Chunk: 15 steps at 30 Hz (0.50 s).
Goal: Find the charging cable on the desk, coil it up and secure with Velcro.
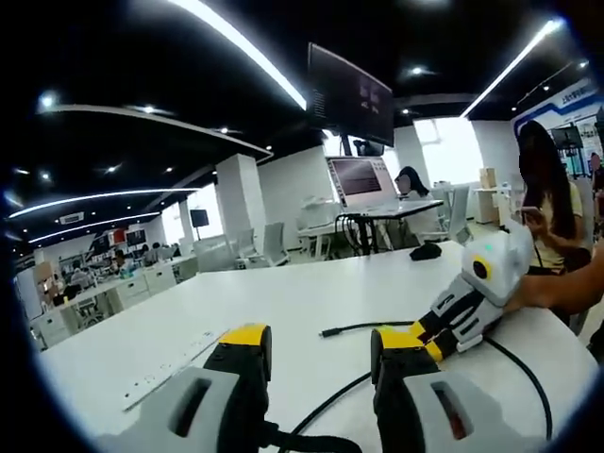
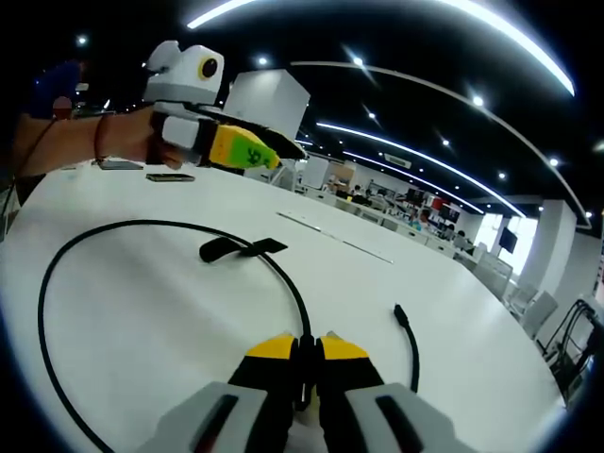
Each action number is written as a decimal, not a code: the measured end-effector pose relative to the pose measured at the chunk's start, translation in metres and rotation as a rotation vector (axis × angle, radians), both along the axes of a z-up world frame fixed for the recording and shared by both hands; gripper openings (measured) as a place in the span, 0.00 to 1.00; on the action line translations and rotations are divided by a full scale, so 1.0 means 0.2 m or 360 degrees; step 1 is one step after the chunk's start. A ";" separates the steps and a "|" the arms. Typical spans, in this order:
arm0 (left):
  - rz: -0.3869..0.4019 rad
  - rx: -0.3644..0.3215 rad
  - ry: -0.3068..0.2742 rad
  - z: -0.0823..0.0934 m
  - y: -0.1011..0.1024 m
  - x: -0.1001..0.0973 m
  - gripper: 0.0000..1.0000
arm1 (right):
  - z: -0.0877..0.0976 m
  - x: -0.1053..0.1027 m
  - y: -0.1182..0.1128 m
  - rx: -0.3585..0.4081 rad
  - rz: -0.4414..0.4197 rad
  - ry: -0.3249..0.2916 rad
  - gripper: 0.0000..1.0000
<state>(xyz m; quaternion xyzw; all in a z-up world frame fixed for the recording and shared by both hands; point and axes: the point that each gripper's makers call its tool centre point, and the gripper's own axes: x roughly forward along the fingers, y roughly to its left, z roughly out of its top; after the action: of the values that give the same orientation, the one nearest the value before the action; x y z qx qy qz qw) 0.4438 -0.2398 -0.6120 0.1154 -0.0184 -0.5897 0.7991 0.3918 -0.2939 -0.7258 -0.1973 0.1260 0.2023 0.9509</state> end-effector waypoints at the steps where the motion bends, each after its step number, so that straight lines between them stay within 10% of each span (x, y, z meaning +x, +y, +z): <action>1: -0.0008 -0.0007 0.0006 0.00 -0.02 0.00 0.42 | 0.00 0.00 0.00 0.0000 0.0000 0.0000 0.10; 15: -0.0129 0.0047 0.0036 -0.05 -0.25 -0.06 0.42 | -0.01 -0.03 -0.01 0.0004 -0.0003 -0.0002 0.10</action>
<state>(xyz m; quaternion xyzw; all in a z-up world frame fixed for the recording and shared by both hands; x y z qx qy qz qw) 0.4321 -0.2897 -0.6221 0.1196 -0.0052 -0.6230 0.7730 0.3852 -0.2955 -0.7287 -0.1959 0.1254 0.2013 0.9515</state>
